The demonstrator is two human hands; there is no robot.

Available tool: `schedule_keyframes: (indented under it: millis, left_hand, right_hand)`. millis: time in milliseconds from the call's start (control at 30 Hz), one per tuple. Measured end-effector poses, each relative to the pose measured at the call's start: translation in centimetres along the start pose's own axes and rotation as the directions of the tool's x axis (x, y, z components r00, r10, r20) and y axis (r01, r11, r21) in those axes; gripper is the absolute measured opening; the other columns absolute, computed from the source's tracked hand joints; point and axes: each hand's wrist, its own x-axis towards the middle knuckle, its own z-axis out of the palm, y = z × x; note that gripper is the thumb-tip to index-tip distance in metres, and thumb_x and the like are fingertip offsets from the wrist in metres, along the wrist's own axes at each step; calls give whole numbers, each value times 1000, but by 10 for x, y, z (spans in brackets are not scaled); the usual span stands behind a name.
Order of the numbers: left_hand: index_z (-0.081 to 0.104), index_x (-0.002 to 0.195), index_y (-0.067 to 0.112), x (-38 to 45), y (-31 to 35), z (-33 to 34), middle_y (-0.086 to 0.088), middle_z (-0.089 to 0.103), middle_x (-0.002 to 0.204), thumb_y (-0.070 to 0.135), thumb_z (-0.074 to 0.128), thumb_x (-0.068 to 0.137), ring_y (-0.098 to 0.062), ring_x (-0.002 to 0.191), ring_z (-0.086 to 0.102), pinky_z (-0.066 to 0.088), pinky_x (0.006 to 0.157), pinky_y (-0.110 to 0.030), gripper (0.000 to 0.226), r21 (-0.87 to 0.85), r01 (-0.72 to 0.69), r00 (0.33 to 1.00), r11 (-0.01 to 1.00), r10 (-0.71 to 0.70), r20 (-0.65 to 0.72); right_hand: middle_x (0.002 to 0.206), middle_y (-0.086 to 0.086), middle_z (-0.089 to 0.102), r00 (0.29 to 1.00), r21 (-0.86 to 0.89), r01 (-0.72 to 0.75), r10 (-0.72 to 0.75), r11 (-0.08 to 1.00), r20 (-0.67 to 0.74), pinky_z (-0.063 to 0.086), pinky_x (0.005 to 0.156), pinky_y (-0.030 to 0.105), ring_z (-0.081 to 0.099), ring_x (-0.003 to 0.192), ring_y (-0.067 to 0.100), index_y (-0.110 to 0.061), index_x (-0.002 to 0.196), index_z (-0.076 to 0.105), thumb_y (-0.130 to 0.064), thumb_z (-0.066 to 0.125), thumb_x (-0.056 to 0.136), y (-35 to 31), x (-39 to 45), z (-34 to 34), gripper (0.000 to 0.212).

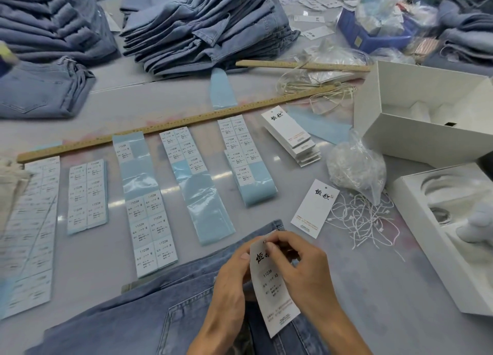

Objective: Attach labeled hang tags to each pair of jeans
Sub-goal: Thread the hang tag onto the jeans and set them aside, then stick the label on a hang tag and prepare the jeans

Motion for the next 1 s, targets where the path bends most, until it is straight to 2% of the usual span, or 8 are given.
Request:
schedule_keyframes:
  millis: [67, 133, 233, 467, 567, 700, 867, 1000]
  left_hand:
    - [71, 121, 41, 0, 4, -6, 4, 75, 117, 49, 44, 87, -10, 99, 72, 58, 75, -29, 43, 15, 16, 1000, 1000, -16, -13]
    - [77, 110, 38, 2, 6, -13, 4, 77, 111, 22, 47, 97, -11, 99, 73, 58, 75, -27, 37, 56, 20, 999, 998, -18, -27]
    - [81, 103, 34, 3, 8, -24, 1, 78, 106, -7, 42, 99, -14, 97, 74, 60, 74, -27, 56, 61, 66, 998, 996, -65, -17]
    - [82, 100, 27, -2, 5, -30, -4, 78, 105, -6, 45, 102, -14, 96, 75, 62, 70, -34, 50, -32, 145, 988, 989, -146, -53]
    - [82, 97, 31, -4, 2, -29, -3, 78, 101, 1, 53, 101, -15, 93, 75, 62, 69, -36, 42, -39, 143, 985, 989, -146, -93]
    - [81, 97, 31, -6, 2, -28, -7, 77, 96, 7, 59, 99, -16, 86, 74, 62, 69, -39, 33, -51, 124, 986, 991, -129, -108]
    - [81, 98, 27, -10, 3, -27, -12, 76, 90, 5, 57, 100, -16, 76, 72, 62, 65, -36, 33, -72, 107, 987, 992, -115, -115]
    - [80, 97, 29, -15, 4, -25, -9, 76, 88, 10, 60, 99, -17, 77, 74, 62, 66, -35, 28, -35, 87, 990, 996, -90, -108]
  right_hand:
    - [86, -11, 75, 1000, 16, -14, 14, 1000, 24, 55, 73, 32, 70, 82, 16, -33, 91, 74, -15, 74, 91, 0, 0, -1, 18]
    - [87, -13, 75, 999, 6, -15, 15, 1000, 52, 55, 73, 31, 70, 83, 15, -37, 93, 73, -17, 76, 90, -2, -1, -1, 21]
    - [90, -14, 74, 997, -43, 25, -21, 999, 81, 55, 72, 28, 68, 84, 15, -39, 97, 72, -19, 78, 88, -4, -4, 1, 22]
    - [92, -19, 70, 985, -207, 170, -168, 963, 29, 52, 75, 21, 65, 88, 6, -33, 96, 73, -15, 78, 83, 2, -16, 17, 23]
    - [91, -17, 66, 952, -364, 295, -304, 883, 33, 47, 75, 15, 59, 86, 2, -27, 93, 72, -12, 78, 84, 2, -19, 22, 19]
    - [91, -7, 65, 888, -497, 423, -455, 758, 61, 48, 74, 22, 58, 83, 13, -16, 92, 71, -14, 69, 91, 0, -20, 25, 3]
    - [87, -1, 67, 886, -541, 432, -453, 722, 103, 50, 70, 25, 59, 78, 17, -12, 91, 74, -16, 65, 93, -7, -24, 25, 10]
    - [85, 0, 64, 909, -541, 402, -394, 739, 138, 48, 71, 30, 58, 78, 21, -10, 87, 70, -6, 75, 87, -11, -26, 25, 7]
